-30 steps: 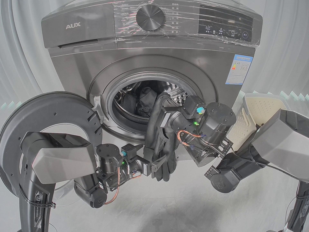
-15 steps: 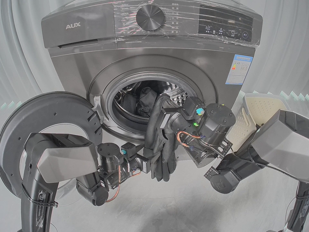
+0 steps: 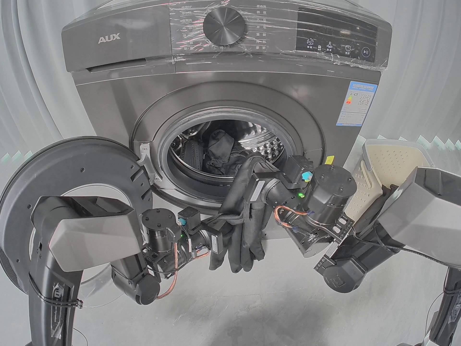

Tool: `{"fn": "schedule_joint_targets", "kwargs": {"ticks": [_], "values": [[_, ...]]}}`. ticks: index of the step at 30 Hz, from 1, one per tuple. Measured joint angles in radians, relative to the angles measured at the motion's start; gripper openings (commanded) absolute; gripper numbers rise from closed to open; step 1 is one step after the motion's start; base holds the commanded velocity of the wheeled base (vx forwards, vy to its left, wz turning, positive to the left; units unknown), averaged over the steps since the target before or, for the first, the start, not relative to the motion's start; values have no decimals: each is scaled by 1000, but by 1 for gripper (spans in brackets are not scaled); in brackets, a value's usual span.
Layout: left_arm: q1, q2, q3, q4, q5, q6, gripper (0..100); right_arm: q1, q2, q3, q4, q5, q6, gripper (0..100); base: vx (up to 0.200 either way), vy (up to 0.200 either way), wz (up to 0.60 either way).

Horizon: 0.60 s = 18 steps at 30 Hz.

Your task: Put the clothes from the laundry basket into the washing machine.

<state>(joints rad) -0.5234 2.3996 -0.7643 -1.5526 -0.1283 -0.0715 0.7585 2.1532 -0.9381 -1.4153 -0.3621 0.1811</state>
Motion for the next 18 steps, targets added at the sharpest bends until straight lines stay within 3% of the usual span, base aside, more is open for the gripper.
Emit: {"fn": "schedule_joint_targets", "kwargs": {"ticks": [10, 18], "values": [[11, -118, 155, 0, 0, 5, 0, -47, -7, 119, -68, 14, -1, 0, 0, 0, 0], [32, -292, 304, 0, -4, 2, 0, -76, -22, 291, -120, 98, 4, 0, 0, 0, 0]]}}
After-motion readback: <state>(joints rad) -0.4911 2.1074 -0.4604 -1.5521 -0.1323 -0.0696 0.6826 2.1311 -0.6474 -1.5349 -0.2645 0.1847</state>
